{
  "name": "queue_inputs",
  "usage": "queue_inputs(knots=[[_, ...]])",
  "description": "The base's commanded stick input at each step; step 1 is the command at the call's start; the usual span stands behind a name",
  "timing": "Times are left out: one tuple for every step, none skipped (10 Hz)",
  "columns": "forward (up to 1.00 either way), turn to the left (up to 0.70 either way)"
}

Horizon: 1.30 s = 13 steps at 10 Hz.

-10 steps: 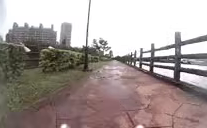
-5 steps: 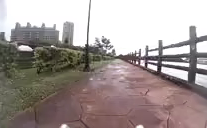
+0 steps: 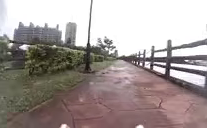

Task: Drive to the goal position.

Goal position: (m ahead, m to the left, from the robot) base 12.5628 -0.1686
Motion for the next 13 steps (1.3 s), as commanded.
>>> queue_inputs(knots=[[0.85, -0.05], [0.85, -0.33], [0.85, -0.33], [0.85, -0.33], [0.85, -0.33], [0.85, -0.33], [0.85, -0.33], [0.85, -0.33], [0.85, -0.33], [0.85, -0.33], [0.85, -0.33], [0.85, -0.33], [0.85, -0.29]])
